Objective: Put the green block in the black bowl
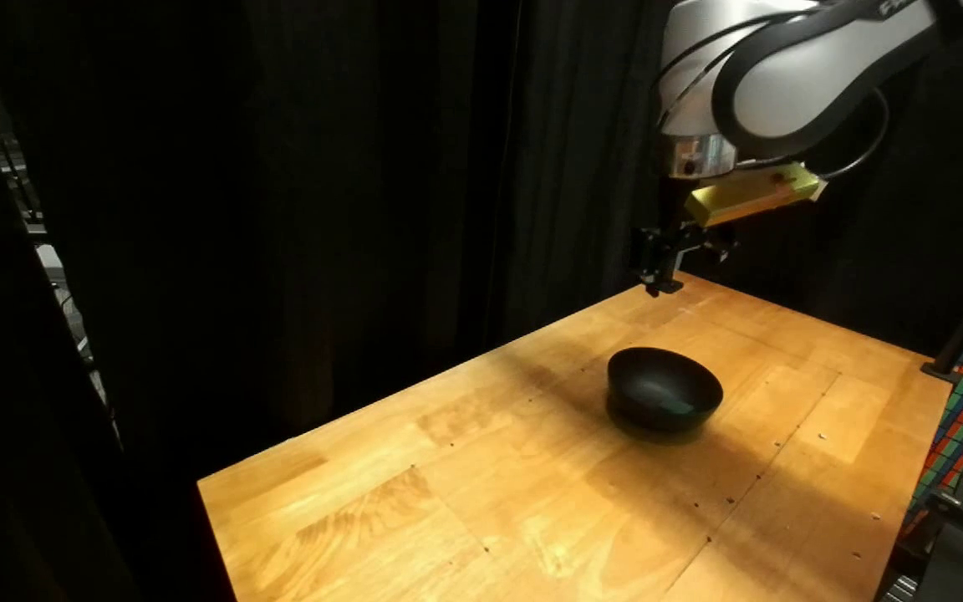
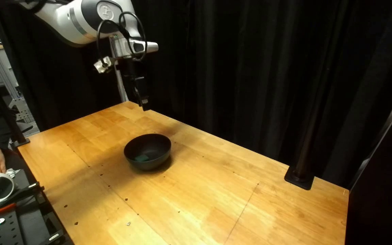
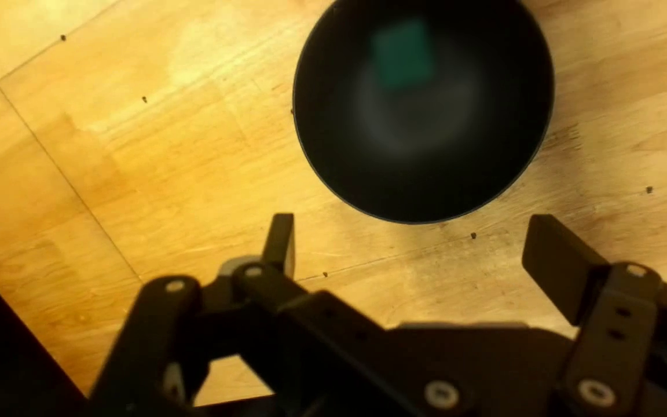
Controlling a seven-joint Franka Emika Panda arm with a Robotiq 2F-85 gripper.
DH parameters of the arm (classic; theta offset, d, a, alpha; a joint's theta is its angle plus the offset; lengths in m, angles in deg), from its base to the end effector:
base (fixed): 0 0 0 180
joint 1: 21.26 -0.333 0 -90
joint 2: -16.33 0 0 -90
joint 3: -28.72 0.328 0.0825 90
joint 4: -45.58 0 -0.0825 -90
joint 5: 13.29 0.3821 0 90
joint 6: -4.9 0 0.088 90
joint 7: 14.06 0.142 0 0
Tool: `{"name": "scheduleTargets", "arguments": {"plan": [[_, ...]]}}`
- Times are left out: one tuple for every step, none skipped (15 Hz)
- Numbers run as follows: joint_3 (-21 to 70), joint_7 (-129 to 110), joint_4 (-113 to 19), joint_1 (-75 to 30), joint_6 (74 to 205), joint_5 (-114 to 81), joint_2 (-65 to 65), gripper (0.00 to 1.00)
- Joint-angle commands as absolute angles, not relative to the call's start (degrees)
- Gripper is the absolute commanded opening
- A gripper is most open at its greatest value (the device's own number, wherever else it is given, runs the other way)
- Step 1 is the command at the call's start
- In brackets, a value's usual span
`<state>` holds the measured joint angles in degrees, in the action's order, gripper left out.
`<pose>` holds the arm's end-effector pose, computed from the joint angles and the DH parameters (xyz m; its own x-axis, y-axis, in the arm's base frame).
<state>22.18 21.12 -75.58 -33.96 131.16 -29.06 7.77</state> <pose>0.5564 0.0435 0.3199 0.9447 -0.3214 0.0651 -0.3276 -0.9164 0.2300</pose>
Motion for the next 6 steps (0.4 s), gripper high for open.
{"name": "scheduleTargets", "arguments": {"plan": [[26.66,10.85,-79.99,-29.88,120.72,-18.92,20.53,1.0],[27.25,7.2,-80.25,-29.11,117.27,-15.27,23.31,1.0],[27.64,4.62,-79.88,-28.57,113.18,-12.2,25.38,1.0],[27.9,1.79,-79.76,-28.17,109.91,-9.47,27.44,1.0],[28.0,-0.32,-79.46,-27.9,106.52,-6.62,29.04,1.0],[29.15,4.17,-77.8,-27.19,110.09,-10.69,24.43,1.0]]}}
